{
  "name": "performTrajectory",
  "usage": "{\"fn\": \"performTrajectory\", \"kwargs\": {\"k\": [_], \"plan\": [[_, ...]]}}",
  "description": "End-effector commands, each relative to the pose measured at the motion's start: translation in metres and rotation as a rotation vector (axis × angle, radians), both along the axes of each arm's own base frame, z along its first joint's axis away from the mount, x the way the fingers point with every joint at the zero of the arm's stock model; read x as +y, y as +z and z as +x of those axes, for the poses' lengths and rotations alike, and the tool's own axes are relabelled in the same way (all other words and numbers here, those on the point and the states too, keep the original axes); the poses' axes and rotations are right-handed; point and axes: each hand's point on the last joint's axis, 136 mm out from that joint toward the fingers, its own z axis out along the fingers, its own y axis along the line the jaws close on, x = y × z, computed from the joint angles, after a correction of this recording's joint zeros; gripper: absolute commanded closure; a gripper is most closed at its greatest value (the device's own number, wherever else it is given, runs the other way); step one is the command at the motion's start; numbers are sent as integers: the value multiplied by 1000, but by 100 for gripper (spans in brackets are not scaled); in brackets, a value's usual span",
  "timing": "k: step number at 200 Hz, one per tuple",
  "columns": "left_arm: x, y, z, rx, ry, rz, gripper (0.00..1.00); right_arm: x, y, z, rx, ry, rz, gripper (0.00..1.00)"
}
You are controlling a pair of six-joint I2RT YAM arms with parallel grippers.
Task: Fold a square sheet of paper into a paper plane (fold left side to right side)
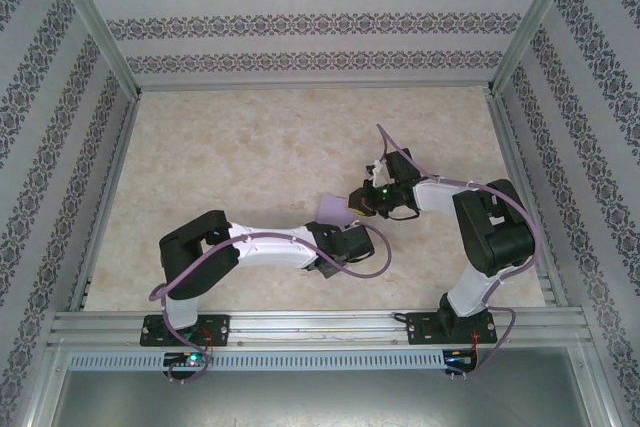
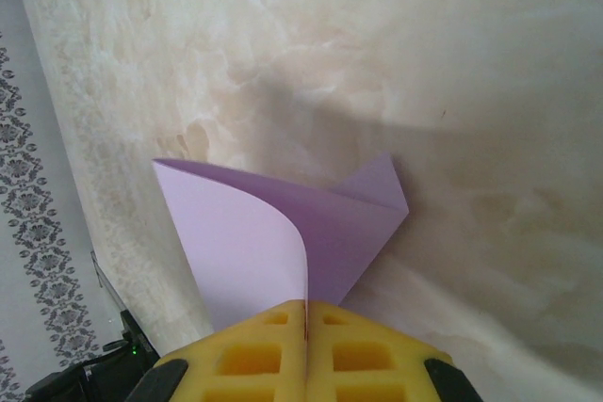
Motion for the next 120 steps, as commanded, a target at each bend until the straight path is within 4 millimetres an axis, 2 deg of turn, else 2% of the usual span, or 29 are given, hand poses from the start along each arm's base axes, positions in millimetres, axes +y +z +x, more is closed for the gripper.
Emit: {"fn": "performTrajectory", "kwargs": {"k": [1,49,105,120], "plan": [[9,0,2,-34,24,56,64,-3,0,6,10,-15,-10,100],[15,4,7,-74,38,70,80,-3,-2,6,10,-12,-13,100],[10,8,6,-72,39,33,91,-5,-1,7,-2,-6,-24,100],[8,7,6,-61,40,24,95,-11,0,8,-11,-17,-40,95]]}}
